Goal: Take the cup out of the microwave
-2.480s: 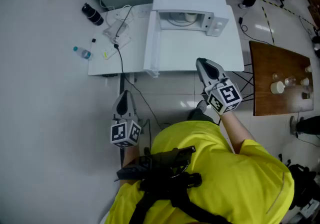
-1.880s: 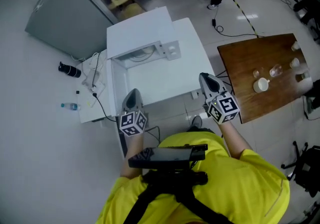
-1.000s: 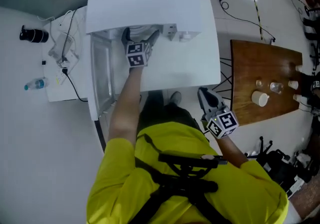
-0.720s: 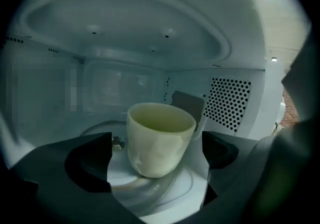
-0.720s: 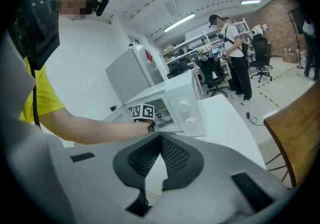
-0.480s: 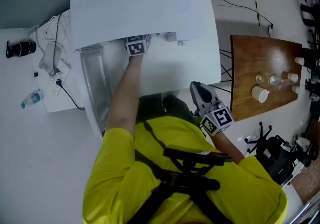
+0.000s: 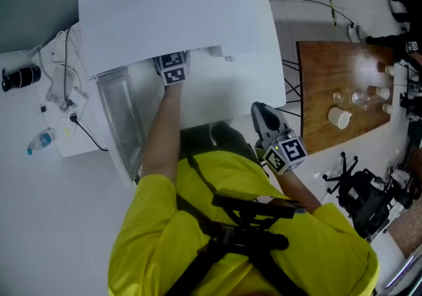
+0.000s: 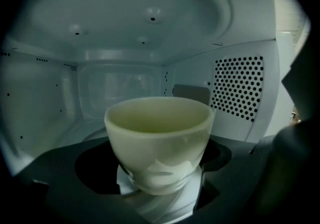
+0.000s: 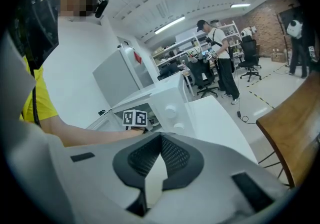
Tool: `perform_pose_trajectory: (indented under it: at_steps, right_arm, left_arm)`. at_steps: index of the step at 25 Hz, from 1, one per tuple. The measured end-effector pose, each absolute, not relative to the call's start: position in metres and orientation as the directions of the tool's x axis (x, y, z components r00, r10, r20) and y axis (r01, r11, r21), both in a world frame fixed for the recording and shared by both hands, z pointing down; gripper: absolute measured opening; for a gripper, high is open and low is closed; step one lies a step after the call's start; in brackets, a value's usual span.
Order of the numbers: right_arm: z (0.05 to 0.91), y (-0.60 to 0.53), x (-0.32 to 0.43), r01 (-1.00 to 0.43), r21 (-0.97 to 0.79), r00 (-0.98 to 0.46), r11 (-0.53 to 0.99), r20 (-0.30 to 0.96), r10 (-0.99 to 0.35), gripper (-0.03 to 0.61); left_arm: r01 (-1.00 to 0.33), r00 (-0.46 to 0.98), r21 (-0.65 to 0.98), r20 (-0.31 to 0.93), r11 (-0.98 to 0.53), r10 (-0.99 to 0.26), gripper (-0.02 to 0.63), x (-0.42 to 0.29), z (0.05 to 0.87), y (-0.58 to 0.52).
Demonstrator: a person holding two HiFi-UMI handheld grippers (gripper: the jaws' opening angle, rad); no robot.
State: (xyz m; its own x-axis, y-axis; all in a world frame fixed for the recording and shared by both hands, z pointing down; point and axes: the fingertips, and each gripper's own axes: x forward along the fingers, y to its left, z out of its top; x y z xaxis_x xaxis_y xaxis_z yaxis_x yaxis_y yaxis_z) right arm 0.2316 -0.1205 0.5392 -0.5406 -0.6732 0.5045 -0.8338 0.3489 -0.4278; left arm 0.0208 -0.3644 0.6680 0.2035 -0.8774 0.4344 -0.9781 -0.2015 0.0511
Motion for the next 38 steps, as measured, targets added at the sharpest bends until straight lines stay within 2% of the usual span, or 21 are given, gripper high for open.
perform_pose_trajectory:
  at_steps: [6, 15, 21, 28, 33, 38]
  right_arm:
    - [0.54, -0.119, 0.231, -0.824, -0.434, -0.555, 0.364, 0.497, -0.666, 0.005]
    - [0.502, -0.12, 0.241, -0.817, -0.395, -0.569, 0.421, 0.431, -0.7, 0.005]
    - [0.455, -0.116, 0.259, -0.813, -0.335, -0.576, 0.477, 0.333, -0.747, 0.005]
    - [0.445, -0.084, 0.269, -0.77, -0.312, -0.635, 0.557, 0.292, -0.715, 0.005]
    - [0.438, -0.098, 0.24, -0.73, -0.286, -0.683, 0.622, 0.255, -0.684, 0.005]
    - [0.42, -0.089, 0.184, -0.682, -0.281, -0.731, 0.675, 0.234, -0.641, 0.005]
  left_arm:
    - [-0.978, 0.206, 0.058, 0.41, -0.2, -0.889, 0.436, 0.016, 0.647, -0.307]
    - [-0.966, 0.252, 0.075, 0.452, -0.245, -0.856, 0.436, 0.03, 0.586, -0.183]
    - [-0.956, 0.283, 0.028, 0.365, -0.293, -0.887, 0.436, 0.048, 0.505, -0.134]
    - [-0.973, 0.207, -0.037, 0.305, -0.229, -0.929, 0.436, 0.042, 0.453, -0.081]
    - [-0.984, 0.157, -0.035, 0.305, -0.175, -0.939, 0.436, 0.014, 0.41, -0.044]
    - [-0.992, 0.107, -0.025, 0.31, -0.121, -0.945, 0.436, -0.043, 0.386, -0.013]
